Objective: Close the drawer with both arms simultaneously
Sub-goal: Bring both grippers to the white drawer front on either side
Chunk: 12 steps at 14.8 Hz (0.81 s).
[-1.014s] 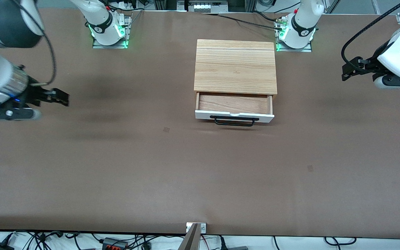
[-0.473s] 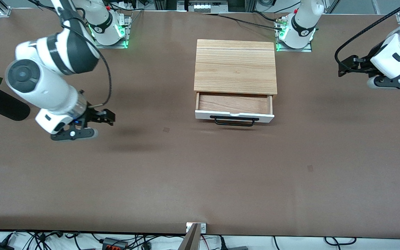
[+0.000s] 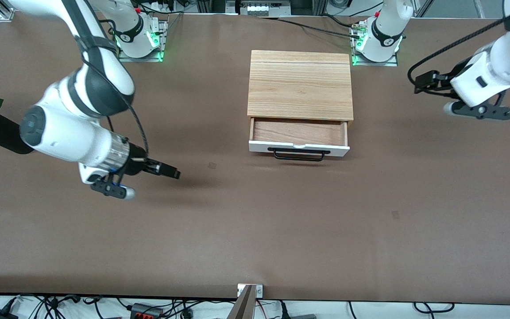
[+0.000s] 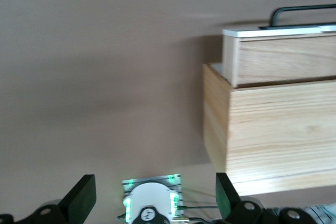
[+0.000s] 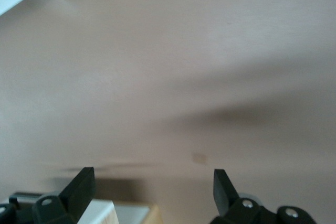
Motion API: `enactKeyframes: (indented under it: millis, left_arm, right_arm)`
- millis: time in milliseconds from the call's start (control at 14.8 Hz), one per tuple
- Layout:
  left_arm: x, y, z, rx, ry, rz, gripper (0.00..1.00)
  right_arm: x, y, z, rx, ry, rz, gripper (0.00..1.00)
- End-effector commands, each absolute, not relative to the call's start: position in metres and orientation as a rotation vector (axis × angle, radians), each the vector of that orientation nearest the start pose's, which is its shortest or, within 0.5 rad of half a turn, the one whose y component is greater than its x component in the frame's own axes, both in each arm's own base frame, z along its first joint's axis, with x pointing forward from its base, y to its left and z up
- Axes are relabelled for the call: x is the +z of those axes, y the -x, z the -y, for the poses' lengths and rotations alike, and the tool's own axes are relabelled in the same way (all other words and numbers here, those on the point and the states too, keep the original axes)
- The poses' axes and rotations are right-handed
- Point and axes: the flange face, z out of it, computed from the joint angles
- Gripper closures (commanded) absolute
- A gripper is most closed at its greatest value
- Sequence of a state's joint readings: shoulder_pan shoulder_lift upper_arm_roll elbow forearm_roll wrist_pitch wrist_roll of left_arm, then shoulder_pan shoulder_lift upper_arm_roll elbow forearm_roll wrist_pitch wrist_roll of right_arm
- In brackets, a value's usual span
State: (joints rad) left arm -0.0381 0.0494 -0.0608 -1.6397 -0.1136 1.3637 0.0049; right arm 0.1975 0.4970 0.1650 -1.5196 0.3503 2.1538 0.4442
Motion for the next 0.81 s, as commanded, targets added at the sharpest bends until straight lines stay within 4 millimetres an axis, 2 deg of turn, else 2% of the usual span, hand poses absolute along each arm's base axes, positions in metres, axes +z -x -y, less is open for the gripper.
enactKeyframes:
  millis: [0,135,203,405,608,743]
  left_arm:
    - [0.523,-0.562,0.073,0.556,3.258,-0.231,0.00]
    - [0.495,-0.582,0.083,0.512,3.303,-0.228,0.00]
    - [0.479,-0.591,0.097,0.490,3.310,-0.254,0.00]
    - [0.444,-0.612,0.131,0.399,3.367,-0.295,0.00]
    - [0.416,-0.629,0.139,0.341,3.468,-0.229,0.00]
    - [0.401,-0.638,0.152,0.288,3.512,-0.210,0.00]
  right_arm:
    - [0.348,-0.659,-0.320,-0.019,2.661,-0.441,0.00]
    - [0.328,-0.651,-0.343,-0.003,2.664,-0.451,0.00]
    - [0.323,-0.648,-0.349,0.004,2.668,-0.437,0.00]
    - [0.321,-0.639,-0.373,0.008,2.669,-0.393,0.00]
    - [0.323,-0.627,-0.393,0.016,2.671,-0.348,0.00]
    - [0.318,-0.622,-0.402,0.029,2.677,-0.331,0.00]
